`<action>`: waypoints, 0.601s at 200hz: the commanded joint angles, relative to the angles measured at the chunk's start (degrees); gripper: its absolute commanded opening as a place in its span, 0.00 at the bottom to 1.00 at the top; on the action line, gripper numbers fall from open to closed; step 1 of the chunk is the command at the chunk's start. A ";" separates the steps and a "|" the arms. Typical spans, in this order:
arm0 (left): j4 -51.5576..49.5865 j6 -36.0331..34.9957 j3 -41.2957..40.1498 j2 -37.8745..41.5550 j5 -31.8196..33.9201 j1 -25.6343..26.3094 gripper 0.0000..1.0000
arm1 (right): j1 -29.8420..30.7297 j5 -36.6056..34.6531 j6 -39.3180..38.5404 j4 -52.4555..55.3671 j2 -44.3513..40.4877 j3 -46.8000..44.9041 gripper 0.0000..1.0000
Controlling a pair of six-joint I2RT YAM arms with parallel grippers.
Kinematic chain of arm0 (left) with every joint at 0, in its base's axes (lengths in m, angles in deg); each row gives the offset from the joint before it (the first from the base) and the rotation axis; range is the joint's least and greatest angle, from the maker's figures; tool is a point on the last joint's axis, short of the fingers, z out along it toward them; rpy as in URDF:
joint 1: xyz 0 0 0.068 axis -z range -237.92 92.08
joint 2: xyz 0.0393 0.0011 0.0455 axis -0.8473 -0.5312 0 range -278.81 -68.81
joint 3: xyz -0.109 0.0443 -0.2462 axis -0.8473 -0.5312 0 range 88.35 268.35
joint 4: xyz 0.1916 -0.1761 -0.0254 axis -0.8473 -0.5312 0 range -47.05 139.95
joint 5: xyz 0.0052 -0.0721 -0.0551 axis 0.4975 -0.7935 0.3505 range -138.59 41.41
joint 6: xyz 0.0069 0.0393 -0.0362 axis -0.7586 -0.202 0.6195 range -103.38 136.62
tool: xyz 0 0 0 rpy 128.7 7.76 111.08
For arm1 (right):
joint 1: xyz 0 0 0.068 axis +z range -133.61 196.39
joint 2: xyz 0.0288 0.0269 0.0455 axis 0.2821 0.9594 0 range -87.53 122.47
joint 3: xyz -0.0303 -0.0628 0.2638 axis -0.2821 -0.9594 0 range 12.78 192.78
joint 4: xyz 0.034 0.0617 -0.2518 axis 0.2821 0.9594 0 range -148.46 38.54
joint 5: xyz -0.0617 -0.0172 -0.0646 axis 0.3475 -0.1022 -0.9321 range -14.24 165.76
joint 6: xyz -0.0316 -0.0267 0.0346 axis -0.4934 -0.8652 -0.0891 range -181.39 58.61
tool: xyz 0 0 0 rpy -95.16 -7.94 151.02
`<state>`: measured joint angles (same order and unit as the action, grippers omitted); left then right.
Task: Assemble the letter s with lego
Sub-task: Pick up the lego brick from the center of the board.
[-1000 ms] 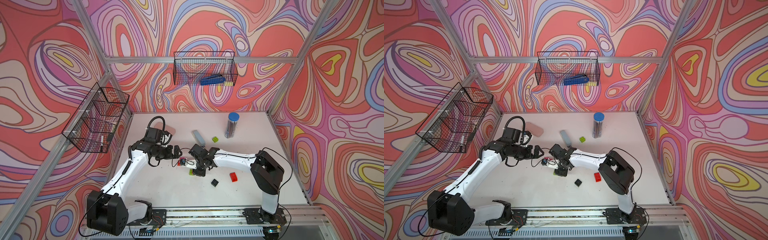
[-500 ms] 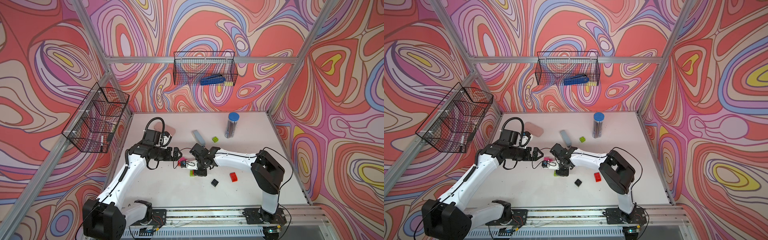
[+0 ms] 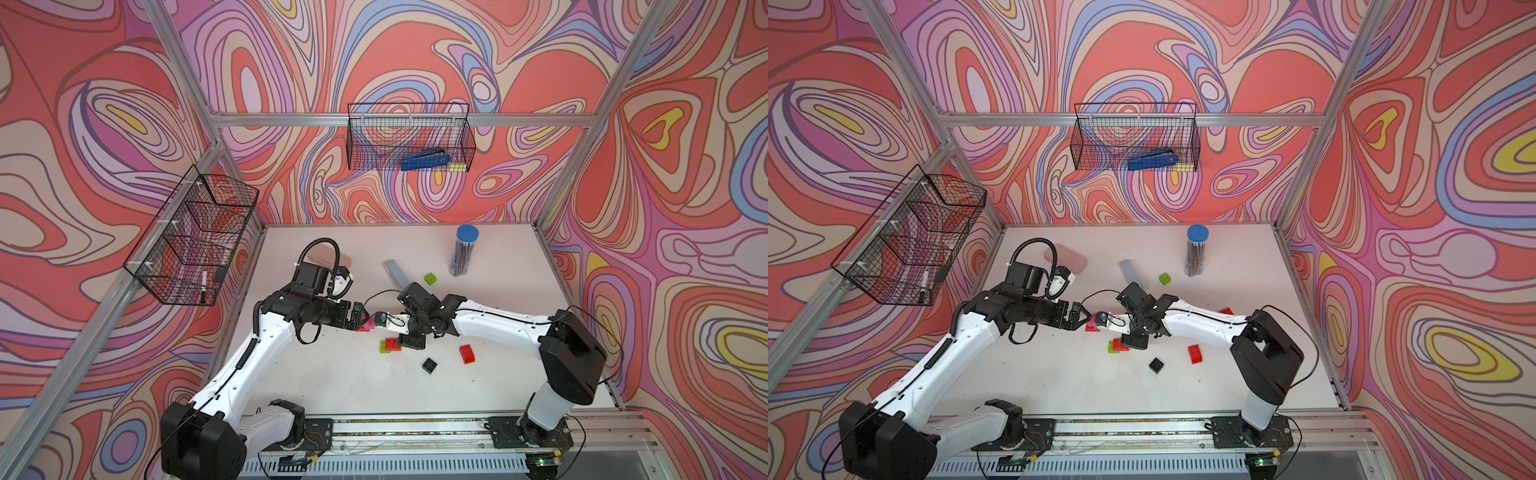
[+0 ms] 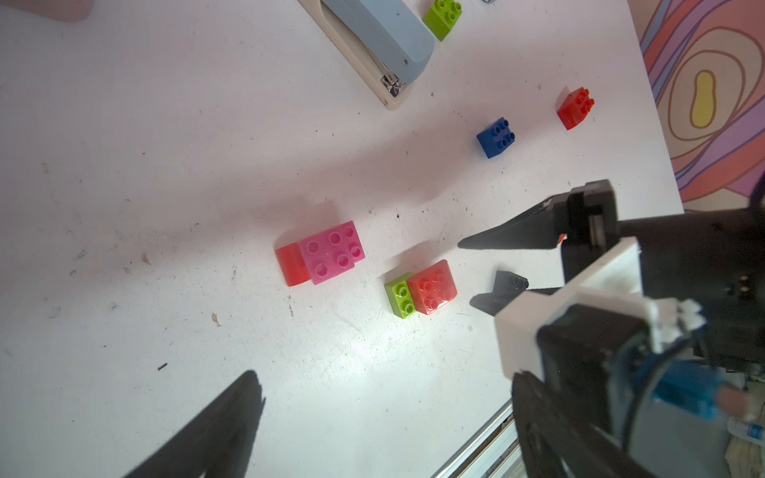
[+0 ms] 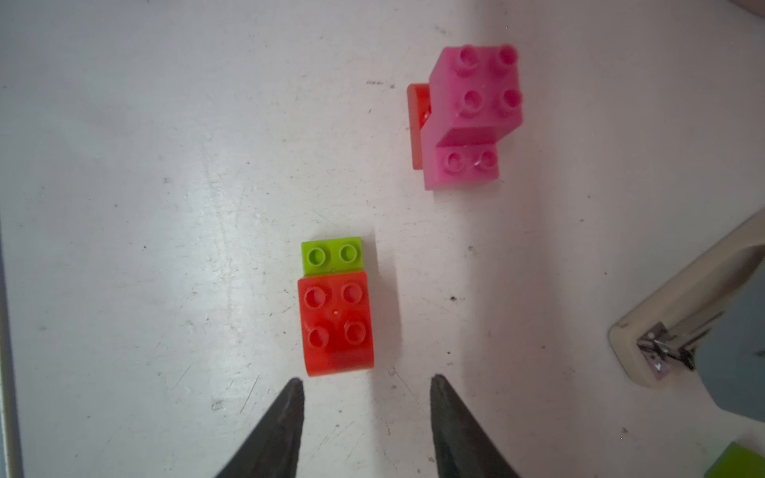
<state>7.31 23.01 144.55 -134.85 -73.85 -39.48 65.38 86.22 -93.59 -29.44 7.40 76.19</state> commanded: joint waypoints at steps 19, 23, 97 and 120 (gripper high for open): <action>-1.84 -11.18 -1.95 2.38 4.79 6.54 0.89 | -4.47 5.70 14.37 -14.95 -10.89 -11.56 0.58; -1.88 -12.23 -2.02 2.45 5.06 7.26 0.88 | -4.79 6.19 15.99 -16.49 -11.95 -12.66 0.58; 0.73 -31.32 -7.75 3.37 2.40 16.20 0.83 | -11.03 10.47 34.63 -27.02 -22.00 -23.69 0.77; 4.57 -34.70 -9.92 3.03 3.24 17.67 0.82 | -12.57 13.14 38.79 -28.51 -22.58 -25.04 0.80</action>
<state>7.71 -3.63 136.27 -132.27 -70.90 -22.93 54.27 94.74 -62.03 -53.88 -13.99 52.74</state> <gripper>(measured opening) 0.830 0.793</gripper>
